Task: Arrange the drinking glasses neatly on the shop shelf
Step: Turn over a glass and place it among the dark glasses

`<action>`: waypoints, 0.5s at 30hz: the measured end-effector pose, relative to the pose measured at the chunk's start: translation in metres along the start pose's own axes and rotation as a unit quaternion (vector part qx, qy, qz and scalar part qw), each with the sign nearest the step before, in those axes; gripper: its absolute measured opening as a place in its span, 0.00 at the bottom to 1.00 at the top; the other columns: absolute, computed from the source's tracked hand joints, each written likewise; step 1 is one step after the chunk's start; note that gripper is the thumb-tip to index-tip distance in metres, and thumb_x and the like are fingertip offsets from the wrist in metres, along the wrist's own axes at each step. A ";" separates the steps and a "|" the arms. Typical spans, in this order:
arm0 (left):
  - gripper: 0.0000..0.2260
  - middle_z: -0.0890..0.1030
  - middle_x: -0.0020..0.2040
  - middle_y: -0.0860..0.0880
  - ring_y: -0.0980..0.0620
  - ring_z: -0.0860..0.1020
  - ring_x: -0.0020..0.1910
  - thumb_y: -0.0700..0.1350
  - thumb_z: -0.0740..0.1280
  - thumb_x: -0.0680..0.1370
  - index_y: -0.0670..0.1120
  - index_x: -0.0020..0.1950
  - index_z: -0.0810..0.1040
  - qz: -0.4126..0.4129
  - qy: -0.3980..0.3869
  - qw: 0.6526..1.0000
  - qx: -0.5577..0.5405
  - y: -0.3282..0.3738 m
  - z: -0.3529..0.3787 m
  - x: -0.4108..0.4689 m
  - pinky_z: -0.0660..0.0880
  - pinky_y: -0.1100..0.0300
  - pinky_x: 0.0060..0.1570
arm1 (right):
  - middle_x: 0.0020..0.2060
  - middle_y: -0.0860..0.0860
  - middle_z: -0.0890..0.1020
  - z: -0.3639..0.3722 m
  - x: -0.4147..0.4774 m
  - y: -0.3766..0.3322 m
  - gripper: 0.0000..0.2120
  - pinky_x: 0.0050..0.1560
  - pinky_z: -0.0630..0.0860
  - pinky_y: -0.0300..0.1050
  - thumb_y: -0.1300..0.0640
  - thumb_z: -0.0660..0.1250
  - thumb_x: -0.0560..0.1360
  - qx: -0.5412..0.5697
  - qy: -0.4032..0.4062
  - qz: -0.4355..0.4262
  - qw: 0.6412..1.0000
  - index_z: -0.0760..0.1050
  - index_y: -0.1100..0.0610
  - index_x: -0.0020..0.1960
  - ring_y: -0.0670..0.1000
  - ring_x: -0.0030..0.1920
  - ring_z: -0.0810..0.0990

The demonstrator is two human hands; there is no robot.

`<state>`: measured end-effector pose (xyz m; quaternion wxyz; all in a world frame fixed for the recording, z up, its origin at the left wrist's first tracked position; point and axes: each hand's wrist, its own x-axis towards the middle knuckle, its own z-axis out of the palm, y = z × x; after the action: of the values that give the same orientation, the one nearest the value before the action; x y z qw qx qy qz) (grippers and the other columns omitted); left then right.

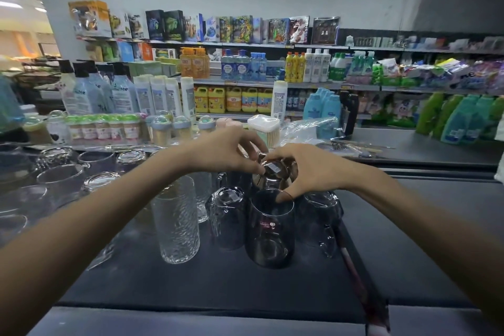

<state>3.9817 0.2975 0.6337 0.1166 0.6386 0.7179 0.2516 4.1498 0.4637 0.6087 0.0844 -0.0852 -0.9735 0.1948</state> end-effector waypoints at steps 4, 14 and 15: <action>0.21 0.84 0.52 0.52 0.54 0.85 0.48 0.50 0.80 0.72 0.52 0.63 0.80 0.000 0.007 1.000 0.002 -0.004 0.010 0.002 0.82 0.48 0.54 | 0.60 0.45 0.80 0.005 -0.004 -0.001 0.40 0.55 0.73 0.27 0.49 0.85 0.63 0.003 0.021 -0.004 1.000 0.74 0.52 0.72 0.43 0.57 0.79; 0.17 0.84 0.56 0.55 0.59 0.83 0.52 0.58 0.74 0.76 0.55 0.63 0.80 0.037 0.127 0.991 0.014 0.004 -0.032 -0.005 0.82 0.56 0.55 | 0.58 0.46 0.79 0.011 -0.014 0.000 0.40 0.41 0.73 0.28 0.47 0.84 0.65 0.031 0.046 0.024 0.998 0.73 0.52 0.73 0.35 0.37 0.79; 0.16 0.84 0.55 0.56 0.59 0.83 0.52 0.58 0.73 0.77 0.55 0.63 0.80 0.043 0.137 0.989 0.016 0.005 -0.035 -0.008 0.82 0.57 0.54 | 0.59 0.45 0.78 0.012 -0.015 -0.001 0.40 0.41 0.75 0.30 0.47 0.84 0.65 0.034 0.051 0.028 0.998 0.73 0.53 0.73 0.39 0.37 0.80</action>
<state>3.9698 0.2829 0.6647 -0.0045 0.6302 0.7029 0.3298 4.1622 0.4551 0.5965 0.1312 -0.1190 -0.9580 0.2256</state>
